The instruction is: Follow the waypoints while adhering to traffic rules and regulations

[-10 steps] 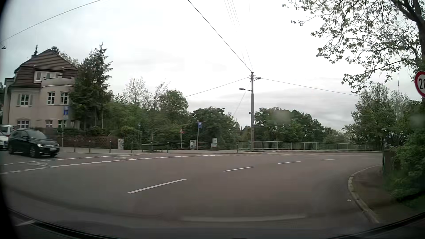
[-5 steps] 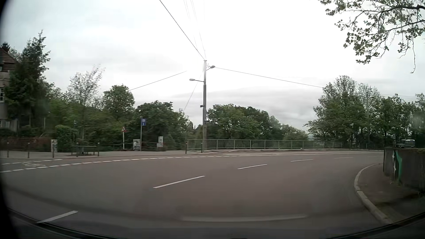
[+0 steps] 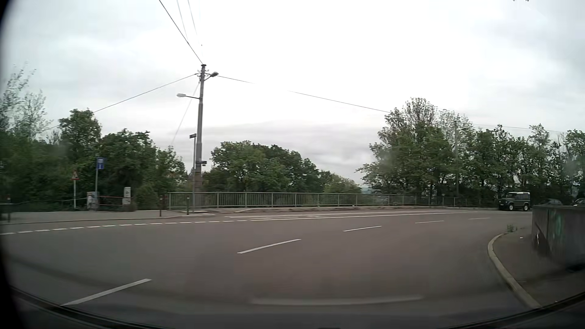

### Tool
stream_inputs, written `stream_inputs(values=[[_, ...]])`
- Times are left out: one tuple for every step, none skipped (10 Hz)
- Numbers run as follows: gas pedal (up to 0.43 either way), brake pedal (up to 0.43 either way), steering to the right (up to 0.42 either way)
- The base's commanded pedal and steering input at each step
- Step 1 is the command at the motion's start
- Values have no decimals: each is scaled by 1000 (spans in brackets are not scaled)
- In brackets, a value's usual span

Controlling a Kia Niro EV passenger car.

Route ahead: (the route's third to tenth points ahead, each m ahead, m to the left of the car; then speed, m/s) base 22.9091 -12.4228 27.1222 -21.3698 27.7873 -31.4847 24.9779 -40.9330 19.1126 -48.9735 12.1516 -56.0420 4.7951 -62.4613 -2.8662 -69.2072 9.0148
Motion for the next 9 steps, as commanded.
stream_inputs(values=[[39,0,199],[39,0,200],[39,0,200],[39,0,200],[47,0,199],[47,0,198],[47,0,198],[47,0,197],[47,0,195]])
